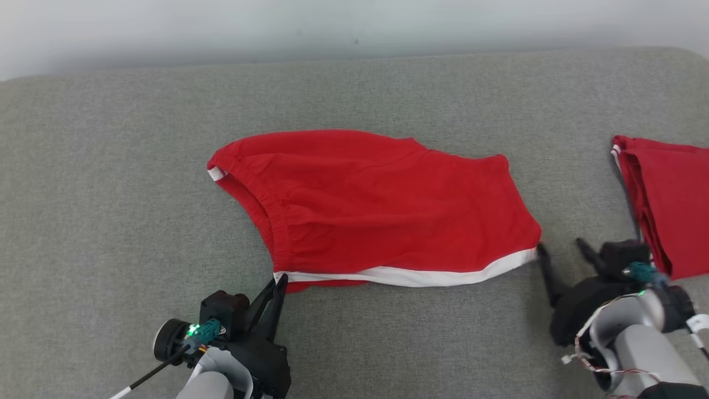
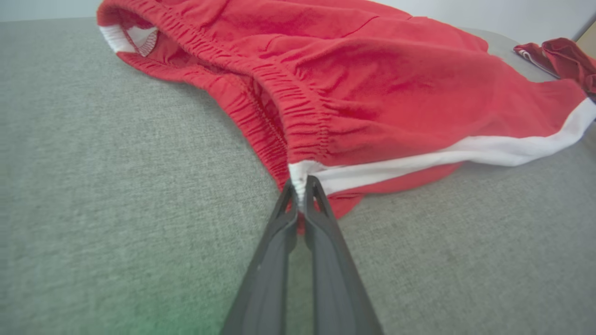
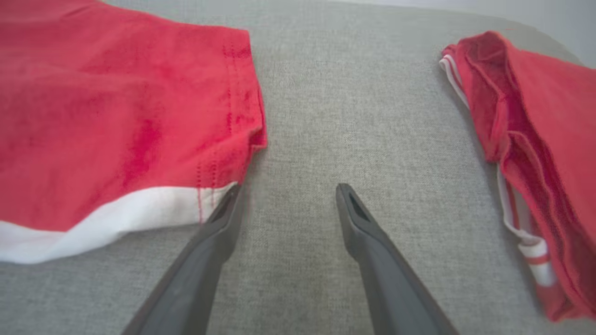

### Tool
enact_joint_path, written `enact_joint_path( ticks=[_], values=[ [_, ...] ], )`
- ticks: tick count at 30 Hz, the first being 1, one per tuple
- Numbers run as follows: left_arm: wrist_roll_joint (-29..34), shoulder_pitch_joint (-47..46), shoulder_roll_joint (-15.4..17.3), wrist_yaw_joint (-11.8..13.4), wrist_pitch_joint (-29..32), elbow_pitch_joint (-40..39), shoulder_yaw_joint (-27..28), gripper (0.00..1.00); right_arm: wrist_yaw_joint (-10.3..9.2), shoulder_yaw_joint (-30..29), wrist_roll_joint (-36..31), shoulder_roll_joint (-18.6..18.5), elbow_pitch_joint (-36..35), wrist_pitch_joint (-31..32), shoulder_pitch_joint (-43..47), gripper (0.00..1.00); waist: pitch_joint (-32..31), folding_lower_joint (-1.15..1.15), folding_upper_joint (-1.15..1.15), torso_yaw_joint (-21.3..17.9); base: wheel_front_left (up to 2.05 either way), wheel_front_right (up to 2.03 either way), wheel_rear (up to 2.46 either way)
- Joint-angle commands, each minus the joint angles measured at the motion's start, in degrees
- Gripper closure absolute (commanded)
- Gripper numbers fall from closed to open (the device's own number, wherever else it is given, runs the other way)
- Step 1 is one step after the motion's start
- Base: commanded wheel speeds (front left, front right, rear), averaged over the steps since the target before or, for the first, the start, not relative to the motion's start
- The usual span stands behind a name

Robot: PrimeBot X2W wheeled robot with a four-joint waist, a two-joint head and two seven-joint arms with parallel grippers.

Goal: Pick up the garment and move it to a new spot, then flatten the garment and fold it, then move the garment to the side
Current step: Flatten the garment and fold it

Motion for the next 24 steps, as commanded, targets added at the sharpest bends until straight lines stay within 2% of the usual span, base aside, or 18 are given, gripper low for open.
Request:
enact_joint_path(
  ticks=[1, 6, 10, 16, 24],
  values=[
    [0.1, -0.3, 0.0, 0.0, -0.2, 0.1, 0.0, 1.0, -0.17, -1.4, 0.1, -0.7, -1.1, -1.0, 0.6, 0.0, 0.3, 0.0, -0.01, 0.6, 0.0, 0.0, 0.0],
    [0.3, -0.2, -0.6, -0.1, -0.2, 0.4, 0.0, 1.0, -0.16, -6.6, -3.1, 0.9, -5.2, -2.0, 3.2, 0.0, -0.1, 0.0, -0.01, 0.3, 0.0, 0.0, 0.0],
    [0.4, 0.3, -0.6, -0.1, -0.3, 0.2, 0.5, 1.0, -0.17, -8.0, -4.9, 2.7, -9.2, -0.6, 5.3, 0.0, -0.3, 0.0, -0.01, -0.3, 0.0, 0.0, 0.0],
    [0.6, 0.4, -0.5, -0.2, -0.3, -0.2, 1.0, 1.0, -0.17, -5.8, -3.7, 3.9, -13.4, 4.4, 7.7, 0.0, -0.1, 0.0, -0.01, -0.9, 0.0, 0.0, 0.0],
    [1.3, -0.4, -1.0, -0.5, -0.3, -0.4, 1.1, 1.0, -0.16, -4.7, -3.2, 4.4, -10.7, 9.9, 5.4, 0.0, 1.2, 0.0, -0.01, -0.2, 0.0, 0.0, 0.0]
  ],
)
